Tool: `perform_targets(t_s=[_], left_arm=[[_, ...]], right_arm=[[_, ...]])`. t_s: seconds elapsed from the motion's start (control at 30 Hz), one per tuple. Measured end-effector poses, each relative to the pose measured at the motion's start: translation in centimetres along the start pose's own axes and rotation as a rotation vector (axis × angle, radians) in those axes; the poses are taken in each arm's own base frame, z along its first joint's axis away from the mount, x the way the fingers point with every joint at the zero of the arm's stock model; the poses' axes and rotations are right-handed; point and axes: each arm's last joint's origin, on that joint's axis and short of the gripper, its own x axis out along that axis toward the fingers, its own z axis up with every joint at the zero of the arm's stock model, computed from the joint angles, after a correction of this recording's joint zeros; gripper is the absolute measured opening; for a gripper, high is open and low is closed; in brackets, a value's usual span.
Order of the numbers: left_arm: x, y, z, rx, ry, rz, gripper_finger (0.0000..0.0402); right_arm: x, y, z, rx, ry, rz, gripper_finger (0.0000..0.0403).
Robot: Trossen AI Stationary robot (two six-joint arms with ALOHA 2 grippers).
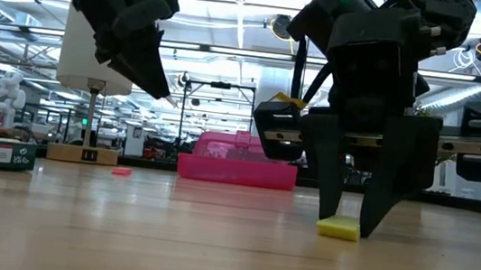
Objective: Pack school essentials
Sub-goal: Put the yellow eraser into the red supply box
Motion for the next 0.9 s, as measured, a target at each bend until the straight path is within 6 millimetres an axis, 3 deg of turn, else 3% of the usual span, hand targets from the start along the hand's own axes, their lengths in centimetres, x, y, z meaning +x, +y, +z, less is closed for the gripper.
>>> perform_targets(t_s=[0.47, 0.9], left_arm=[[-0.1, -0.2, -0.2, 0.010, 0.003, -0.002, 0.0136], [-0.1, -0.1, -0.2, 0.017, 0.000, 0.004, 0.0136]], right_arm=[[-0.8, -0.2, 0.5, 0.109, 0.000, -0.044, 0.0080], [-5.2, -1.5, 2.7, 0.138, -0.075, -0.217, 0.0080]])
